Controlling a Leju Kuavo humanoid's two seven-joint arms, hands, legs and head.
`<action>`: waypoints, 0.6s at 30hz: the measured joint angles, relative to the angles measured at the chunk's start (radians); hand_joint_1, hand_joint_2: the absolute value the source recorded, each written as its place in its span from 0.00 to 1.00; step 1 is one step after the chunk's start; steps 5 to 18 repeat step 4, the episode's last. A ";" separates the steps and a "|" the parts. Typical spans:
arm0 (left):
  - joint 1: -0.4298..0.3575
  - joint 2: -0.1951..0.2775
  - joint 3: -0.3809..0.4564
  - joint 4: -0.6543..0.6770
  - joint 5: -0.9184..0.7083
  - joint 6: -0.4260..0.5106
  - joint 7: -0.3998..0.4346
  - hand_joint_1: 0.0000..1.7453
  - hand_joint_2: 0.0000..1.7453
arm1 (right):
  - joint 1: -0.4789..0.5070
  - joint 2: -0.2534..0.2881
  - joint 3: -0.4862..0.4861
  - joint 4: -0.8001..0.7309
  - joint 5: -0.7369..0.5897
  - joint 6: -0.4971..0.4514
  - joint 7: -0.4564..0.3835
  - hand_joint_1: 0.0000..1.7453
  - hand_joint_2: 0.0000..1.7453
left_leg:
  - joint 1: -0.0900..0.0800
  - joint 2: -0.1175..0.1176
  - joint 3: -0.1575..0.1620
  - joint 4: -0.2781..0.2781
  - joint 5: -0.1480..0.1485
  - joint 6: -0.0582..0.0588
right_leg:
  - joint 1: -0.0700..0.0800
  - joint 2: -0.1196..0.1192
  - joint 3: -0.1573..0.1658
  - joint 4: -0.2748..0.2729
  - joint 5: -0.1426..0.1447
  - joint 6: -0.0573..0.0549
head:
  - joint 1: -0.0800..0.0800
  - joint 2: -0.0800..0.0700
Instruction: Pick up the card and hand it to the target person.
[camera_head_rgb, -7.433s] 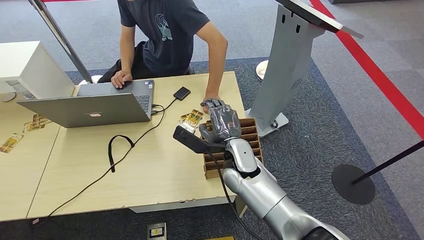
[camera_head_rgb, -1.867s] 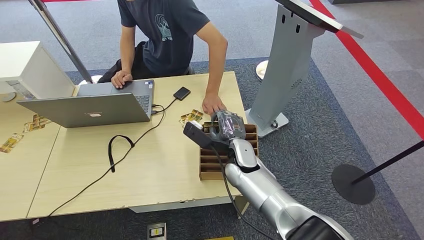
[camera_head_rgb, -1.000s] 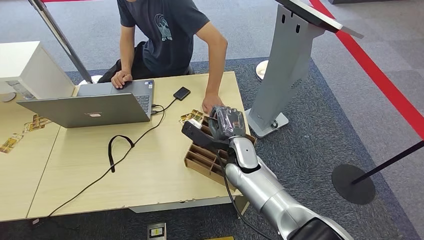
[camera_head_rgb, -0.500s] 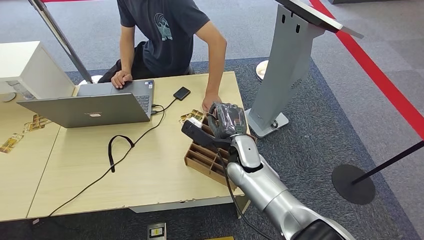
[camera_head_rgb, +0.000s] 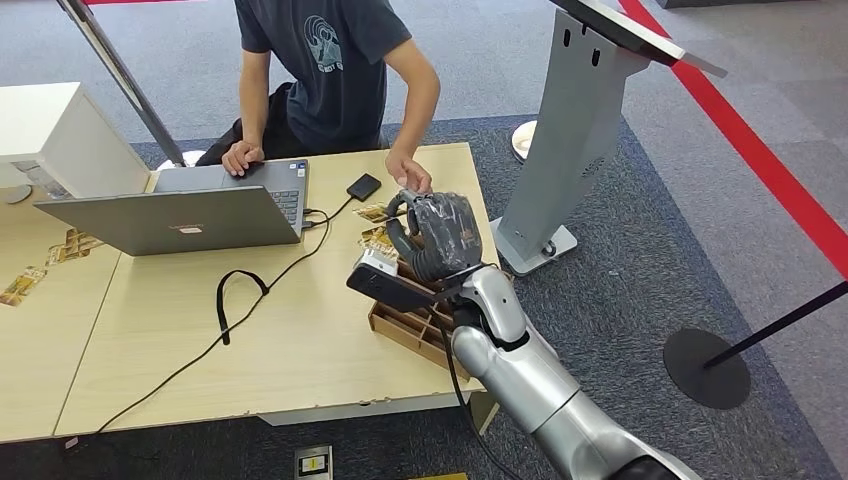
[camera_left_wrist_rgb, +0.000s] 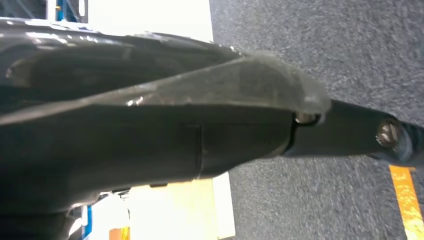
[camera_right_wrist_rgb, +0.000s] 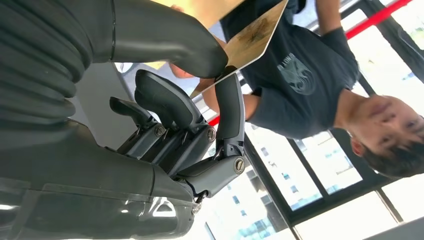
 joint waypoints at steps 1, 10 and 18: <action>0.000 0.000 0.000 0.000 -0.001 0.000 0.000 0.00 0.00 | 0.004 -0.002 0.001 -0.017 0.000 0.000 -0.005 1.00 1.00 | 0.000 0.000 0.000 0.000 0.000 0.000 | 0.000 0.000 0.000 0.000 0.000 0.000 | 0.000 0.000; 0.000 0.000 0.000 0.000 0.000 0.000 -0.001 0.00 0.00 | 0.010 -0.005 0.002 -0.054 0.001 0.003 -0.008 1.00 1.00 | 0.000 0.000 0.000 0.000 0.000 0.000 | 0.000 0.000 0.000 0.000 0.000 0.000 | 0.000 0.000; 0.000 0.000 0.000 0.000 0.000 0.000 -0.001 0.00 0.00 | 0.010 -0.005 0.002 -0.054 0.001 0.003 -0.008 1.00 1.00 | 0.000 0.000 0.000 0.000 0.000 0.000 | 0.000 0.000 0.000 0.000 0.000 0.000 | 0.000 0.000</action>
